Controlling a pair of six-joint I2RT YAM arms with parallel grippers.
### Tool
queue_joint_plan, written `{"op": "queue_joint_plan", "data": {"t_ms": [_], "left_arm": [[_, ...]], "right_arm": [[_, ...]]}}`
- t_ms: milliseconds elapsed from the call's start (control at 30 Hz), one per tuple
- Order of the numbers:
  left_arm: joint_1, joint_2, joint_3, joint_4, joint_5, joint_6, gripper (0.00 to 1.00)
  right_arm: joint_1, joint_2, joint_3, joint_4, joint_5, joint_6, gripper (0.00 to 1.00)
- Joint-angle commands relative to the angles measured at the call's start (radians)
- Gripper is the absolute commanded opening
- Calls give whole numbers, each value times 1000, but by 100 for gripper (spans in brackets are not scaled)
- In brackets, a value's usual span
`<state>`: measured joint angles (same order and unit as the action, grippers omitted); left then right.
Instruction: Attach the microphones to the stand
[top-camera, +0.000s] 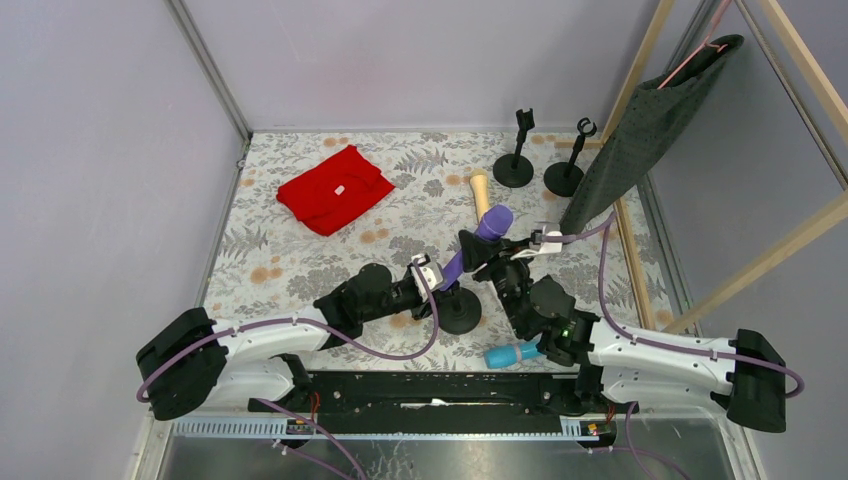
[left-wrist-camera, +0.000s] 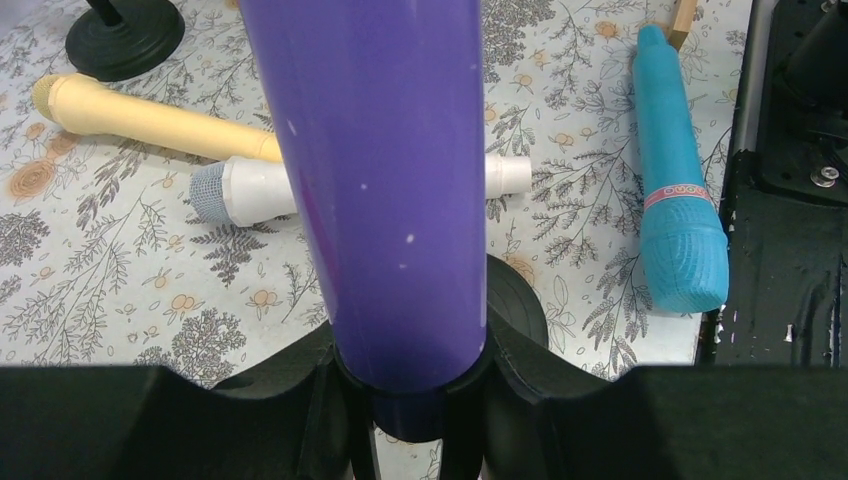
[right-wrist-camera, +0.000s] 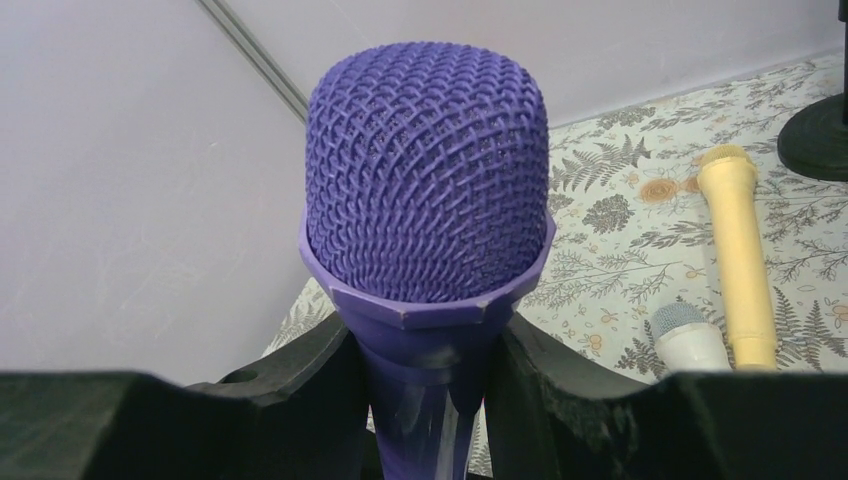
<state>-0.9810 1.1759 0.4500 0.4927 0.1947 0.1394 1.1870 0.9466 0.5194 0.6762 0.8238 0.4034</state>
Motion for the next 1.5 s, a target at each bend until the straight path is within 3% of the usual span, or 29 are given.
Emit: {"op": "queue_joint_plan", "data": {"t_ms": [0,400,633,833,1133,1200,1467], "left_arm": [[-2,4,18,107,29,55,36],[4,-4,5,116,32,45,36],[6,-34,-32,141,23,34,50],[7,-69,-67,146,-16,10,76],[7,-206,-168,154,-63,-71,86],[7,-232,-193,170,-74,-86,95],[7,-217,-174,170,-37,-66,96]], "right_arm": [[108,148,-61,-355,-87,-71,0],[160,233,-9,-459,39,-141,0],[177,274,2,-483,102,-133,0],[181,279,13,-510,161,-121,0],[181,250,37,-602,230,-123,0],[181,237,43,-623,244,-120,0],[180,202,96,-658,326,-112,0]]}}
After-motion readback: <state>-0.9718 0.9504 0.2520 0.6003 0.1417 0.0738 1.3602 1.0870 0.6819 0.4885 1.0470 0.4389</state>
